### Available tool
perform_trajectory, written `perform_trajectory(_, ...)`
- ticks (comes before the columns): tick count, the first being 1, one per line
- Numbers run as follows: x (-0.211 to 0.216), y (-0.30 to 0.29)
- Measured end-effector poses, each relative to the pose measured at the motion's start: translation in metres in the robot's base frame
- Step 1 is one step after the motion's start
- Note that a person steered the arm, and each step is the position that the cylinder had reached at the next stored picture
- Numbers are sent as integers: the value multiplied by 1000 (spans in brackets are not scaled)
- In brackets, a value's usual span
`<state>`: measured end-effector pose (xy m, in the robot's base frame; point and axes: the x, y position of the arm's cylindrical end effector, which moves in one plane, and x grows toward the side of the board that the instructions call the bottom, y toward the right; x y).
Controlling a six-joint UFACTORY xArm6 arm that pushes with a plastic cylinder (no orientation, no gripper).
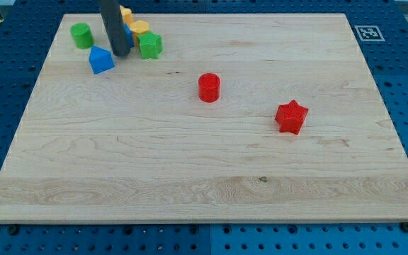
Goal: Push the green star towards the red star
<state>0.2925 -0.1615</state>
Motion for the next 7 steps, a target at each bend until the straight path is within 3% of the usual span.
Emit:
perform_trajectory(2, -5, 6)
perform_trajectory(4, -4, 69)
perform_trajectory(7, 33, 116)
